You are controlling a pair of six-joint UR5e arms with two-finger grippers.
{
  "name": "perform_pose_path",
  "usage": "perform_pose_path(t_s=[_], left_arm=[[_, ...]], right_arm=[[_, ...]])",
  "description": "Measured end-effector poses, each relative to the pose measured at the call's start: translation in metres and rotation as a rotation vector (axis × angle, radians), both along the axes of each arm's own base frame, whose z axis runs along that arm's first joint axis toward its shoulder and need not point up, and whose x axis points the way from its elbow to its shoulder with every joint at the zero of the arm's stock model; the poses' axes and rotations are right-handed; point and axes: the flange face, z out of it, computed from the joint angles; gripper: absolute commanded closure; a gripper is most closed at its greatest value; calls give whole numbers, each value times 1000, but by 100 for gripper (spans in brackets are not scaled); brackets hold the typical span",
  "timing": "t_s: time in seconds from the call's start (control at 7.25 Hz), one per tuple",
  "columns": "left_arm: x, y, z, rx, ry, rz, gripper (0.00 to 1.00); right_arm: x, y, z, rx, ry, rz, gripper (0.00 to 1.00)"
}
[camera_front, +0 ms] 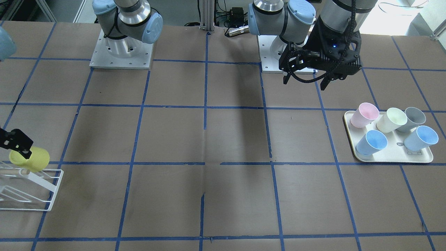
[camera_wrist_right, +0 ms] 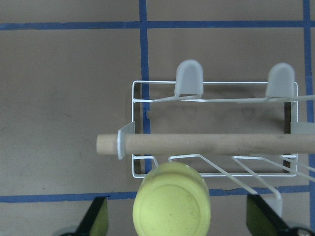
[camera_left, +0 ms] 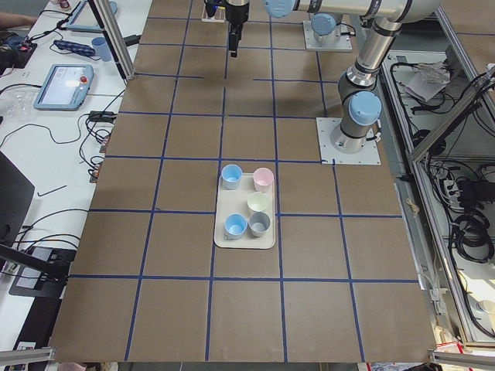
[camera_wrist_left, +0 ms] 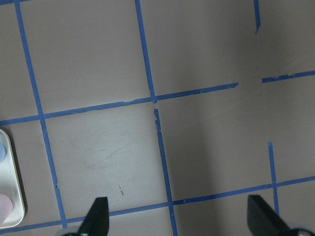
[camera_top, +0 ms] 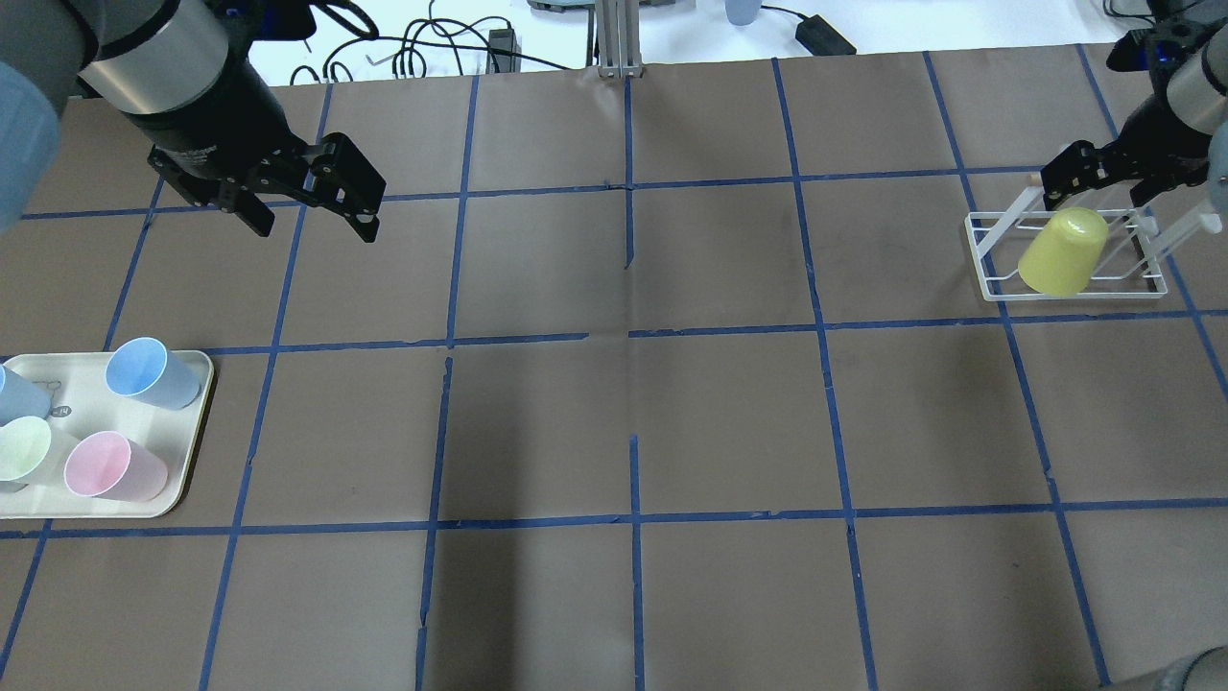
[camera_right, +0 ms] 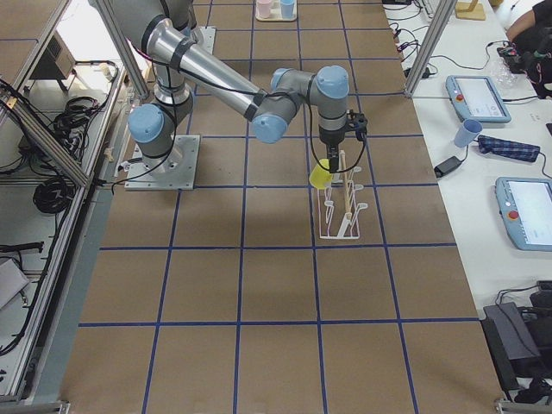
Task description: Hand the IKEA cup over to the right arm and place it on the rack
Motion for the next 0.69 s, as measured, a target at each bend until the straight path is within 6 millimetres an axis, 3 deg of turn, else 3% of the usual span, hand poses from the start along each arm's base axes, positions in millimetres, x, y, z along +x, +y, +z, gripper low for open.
perform_pose_path(t_s=[0.28, 0.69], left_arm=[[6, 0, 4, 7, -4, 13, 0], [28, -3, 12, 39, -2, 81, 0]], right_arm=[[5, 8, 38, 0, 1, 3, 0], [21, 35, 125, 51, -24, -1, 0]])
